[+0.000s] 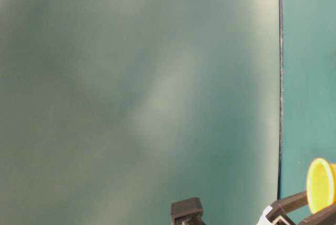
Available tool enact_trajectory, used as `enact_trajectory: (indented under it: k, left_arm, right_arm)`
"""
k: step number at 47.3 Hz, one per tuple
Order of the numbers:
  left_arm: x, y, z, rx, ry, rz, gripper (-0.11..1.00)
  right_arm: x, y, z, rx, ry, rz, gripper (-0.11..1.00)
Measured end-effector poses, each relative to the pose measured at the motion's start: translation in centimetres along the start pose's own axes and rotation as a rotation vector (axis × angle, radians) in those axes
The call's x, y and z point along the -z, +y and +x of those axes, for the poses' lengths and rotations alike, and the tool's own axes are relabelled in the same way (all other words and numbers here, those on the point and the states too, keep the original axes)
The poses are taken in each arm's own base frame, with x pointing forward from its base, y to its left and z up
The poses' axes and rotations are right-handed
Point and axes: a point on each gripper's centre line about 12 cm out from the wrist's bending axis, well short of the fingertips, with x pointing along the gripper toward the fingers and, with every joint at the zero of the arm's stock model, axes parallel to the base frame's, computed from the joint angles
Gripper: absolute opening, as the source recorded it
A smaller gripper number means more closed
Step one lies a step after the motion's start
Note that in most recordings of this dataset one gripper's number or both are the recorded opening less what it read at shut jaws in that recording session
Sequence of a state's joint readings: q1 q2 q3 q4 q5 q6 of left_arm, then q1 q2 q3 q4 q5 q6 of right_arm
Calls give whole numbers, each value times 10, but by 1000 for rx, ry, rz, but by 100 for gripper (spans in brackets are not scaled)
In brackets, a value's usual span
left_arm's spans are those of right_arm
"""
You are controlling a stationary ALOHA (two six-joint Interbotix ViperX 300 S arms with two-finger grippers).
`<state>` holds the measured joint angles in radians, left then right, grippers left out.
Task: Move the cup forward with left arm.
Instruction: 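Close the left gripper around the orange cup's body, then slide the gripped cup with the left gripper toward the near table edge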
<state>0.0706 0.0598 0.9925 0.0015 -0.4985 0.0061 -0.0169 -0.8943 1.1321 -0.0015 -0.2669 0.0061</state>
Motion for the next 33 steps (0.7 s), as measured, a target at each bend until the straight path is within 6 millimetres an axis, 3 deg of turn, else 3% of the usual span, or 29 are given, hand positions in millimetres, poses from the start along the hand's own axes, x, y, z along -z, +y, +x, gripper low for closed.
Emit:
enact_trajectory:
  k: [33]
  left_arm:
    - [-12,-64,-14,171,-64,102,67]
  right_arm:
    - [0,0,0,0,2,1,-1]
